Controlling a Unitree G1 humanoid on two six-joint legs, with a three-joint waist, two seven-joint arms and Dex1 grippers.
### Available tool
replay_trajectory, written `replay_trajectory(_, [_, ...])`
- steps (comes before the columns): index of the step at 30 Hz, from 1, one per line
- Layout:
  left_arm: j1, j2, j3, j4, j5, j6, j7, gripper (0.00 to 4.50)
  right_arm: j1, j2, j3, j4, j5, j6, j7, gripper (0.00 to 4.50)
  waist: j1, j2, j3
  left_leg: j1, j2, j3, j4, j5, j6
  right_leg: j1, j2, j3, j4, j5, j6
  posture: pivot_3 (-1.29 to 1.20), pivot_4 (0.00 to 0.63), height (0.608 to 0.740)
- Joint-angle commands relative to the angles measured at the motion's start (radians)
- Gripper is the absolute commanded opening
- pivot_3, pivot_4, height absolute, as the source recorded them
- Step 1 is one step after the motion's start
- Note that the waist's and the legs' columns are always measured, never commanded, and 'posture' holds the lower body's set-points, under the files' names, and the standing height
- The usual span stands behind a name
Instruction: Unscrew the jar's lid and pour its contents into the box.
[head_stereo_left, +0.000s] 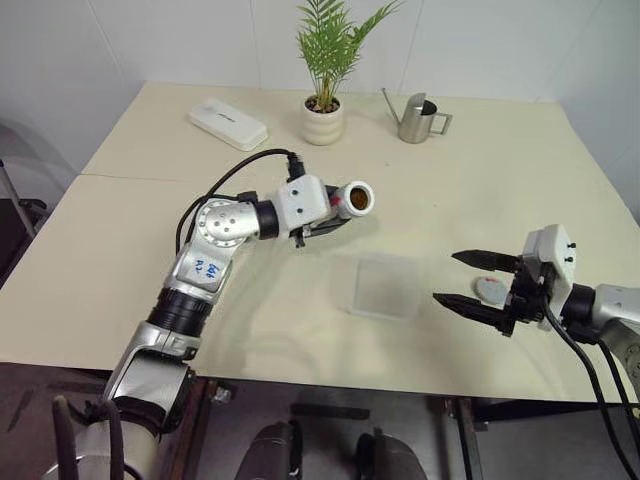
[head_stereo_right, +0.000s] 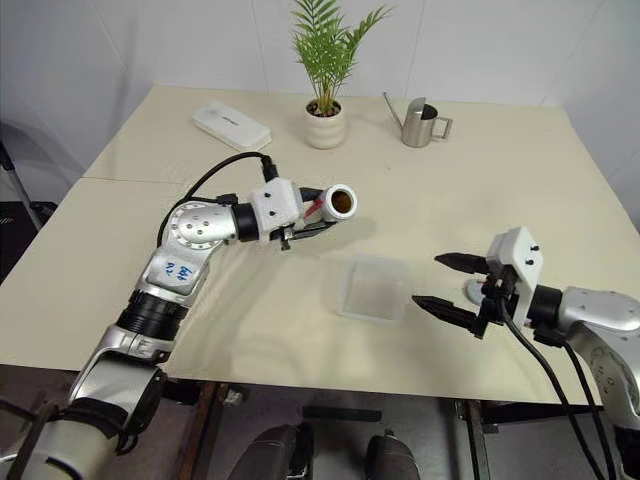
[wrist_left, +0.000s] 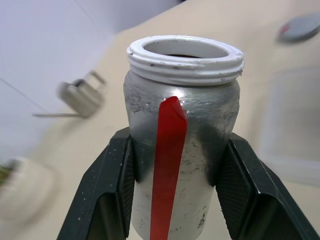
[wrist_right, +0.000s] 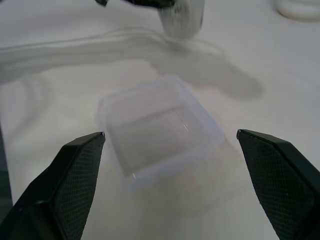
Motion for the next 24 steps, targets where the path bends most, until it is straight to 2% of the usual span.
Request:
replay_trajectory(1, [-0.094, 0.03, -0.093, 0.064, 0.301, -0.302, 0.292, 1.86, 0.075, 0.021, -0.079, -0.045, -0.003, -0.016, -0.026, 4.45, 0.002, 0.0, 0.0, 0.0, 0.0, 0.0, 0.0, 0.0, 0.0, 0.0, -0.001, 0.0, -0.001, 0.0, 0.0, 0.0, 0.15, 0.74])
replay_trajectory(5, [-0.148, 0.085, -0.222, 0.114, 0.645, -0.487, 0.636, 1.86, 0.13, 0.061, -0.092, -0.086, -0.001, -0.022, -0.067, 4.45, -0.002, 0.0, 0.0, 0.0, 0.0, 0.002, -0.002, -0.001, 0.001, 0.0, -0.001, 0.001, -0.005, 0.001, 0.001, 0.0, 0.15, 0.74])
replay_trajectory(8, [-0.195, 0.103, -0.343, 0.116, 0.935, -0.464, 0.941, 1.86, 0.15, 0.092, -0.087, -0.109, 0.0, -0.02, -0.097, 4.45, -0.001, 0.0, 0.0, 0.0, 0.001, 0.003, -0.003, -0.002, 0.002, -0.001, -0.001, 0.002, -0.005, 0.002, 0.001, 0.0, 0.15, 0.74])
replay_trajectory(12, [-0.26, 0.084, -0.461, 0.184, 1.15, -0.381, 1.205, 1.86, 0.158, 0.128, -0.077, -0.128, 0.003, -0.016, -0.132, 4.45, 0.002, 0.0, 0.0, -0.003, 0.001, 0.003, -0.003, -0.002, 0.003, -0.003, -0.001, 0.002, -0.005, 0.002, 0.001, 0.0, 0.15, 0.74])
replay_trajectory(17, [-0.32, 0.054, -0.589, 0.275, 1.337, -0.244, 1.441, 1.86, 0.151, 0.158, -0.059, -0.142, 0.004, -0.013, -0.159, 4.45, 0.002, 0.0, 0.0, -0.005, 0.001, 0.002, -0.001, -0.003, 0.004, -0.004, -0.001, 0.003, -0.005, 0.002, 0.002, 0.0, 0.15, 0.74])
replay_trajectory(24, [-0.343, 0.043, -0.666, 0.3, 1.399, -0.187, 1.512, 1.86, 0.125, 0.177, -0.041, -0.137, 0.008, -0.016, -0.179, 4.45, -0.001, 0.0, 0.0, -0.005, 0.001, 0.002, -0.001, -0.003, 0.004, -0.004, -0.001, 0.003, -0.004, 0.002, 0.002, 0.0, 0.15, 0.74])
